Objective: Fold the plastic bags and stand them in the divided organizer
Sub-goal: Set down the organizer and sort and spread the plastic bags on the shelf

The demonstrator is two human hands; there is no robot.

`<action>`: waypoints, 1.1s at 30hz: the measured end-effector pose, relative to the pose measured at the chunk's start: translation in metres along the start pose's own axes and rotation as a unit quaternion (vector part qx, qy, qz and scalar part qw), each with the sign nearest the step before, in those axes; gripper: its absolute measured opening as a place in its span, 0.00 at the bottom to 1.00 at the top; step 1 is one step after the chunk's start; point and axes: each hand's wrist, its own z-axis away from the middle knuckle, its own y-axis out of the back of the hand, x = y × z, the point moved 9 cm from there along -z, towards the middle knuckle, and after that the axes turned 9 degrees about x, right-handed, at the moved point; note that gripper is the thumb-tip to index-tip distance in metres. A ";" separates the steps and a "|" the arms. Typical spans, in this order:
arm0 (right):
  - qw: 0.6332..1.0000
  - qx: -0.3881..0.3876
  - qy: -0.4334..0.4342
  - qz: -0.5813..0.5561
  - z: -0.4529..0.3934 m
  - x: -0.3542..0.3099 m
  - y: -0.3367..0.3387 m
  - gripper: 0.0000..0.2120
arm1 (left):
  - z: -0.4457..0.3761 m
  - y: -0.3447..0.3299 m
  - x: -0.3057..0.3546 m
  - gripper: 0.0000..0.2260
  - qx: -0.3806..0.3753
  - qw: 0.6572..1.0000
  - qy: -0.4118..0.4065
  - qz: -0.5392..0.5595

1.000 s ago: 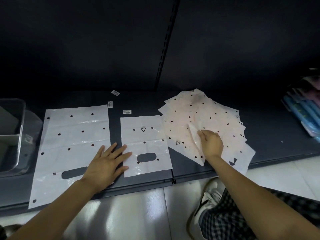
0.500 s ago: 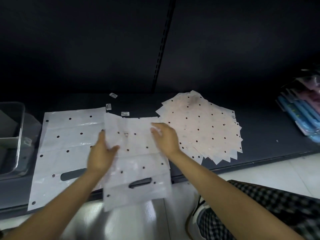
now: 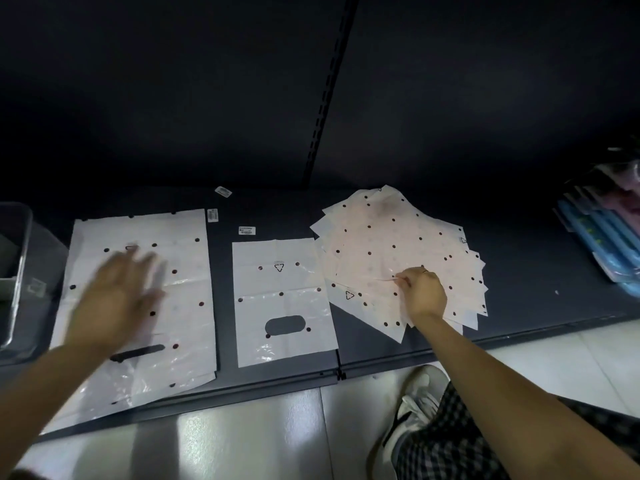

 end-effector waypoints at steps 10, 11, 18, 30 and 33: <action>0.977 0.005 0.187 -0.103 0.036 -0.125 0.022 0.11 | 0.020 -0.029 0.072 0.19 -0.073 0.990 -0.019 0.121; 0.971 0.001 0.190 -0.146 0.044 -0.145 0.024 0.11 | 0.020 -0.029 0.088 0.18 -0.089 0.976 0.013 0.196; 0.827 -0.250 0.118 -0.489 0.116 -0.237 0.006 0.12 | 0.027 -0.035 0.134 0.22 -0.157 0.808 0.208 0.528; 0.991 -0.137 0.008 -0.001 0.018 -0.010 -0.024 0.31 | -0.004 0.027 -0.070 0.31 0.080 0.973 0.218 0.004; 0.995 -0.097 0.015 -0.002 0.014 -0.007 -0.018 0.23 | -0.002 0.032 -0.043 0.28 0.105 0.987 0.102 -0.066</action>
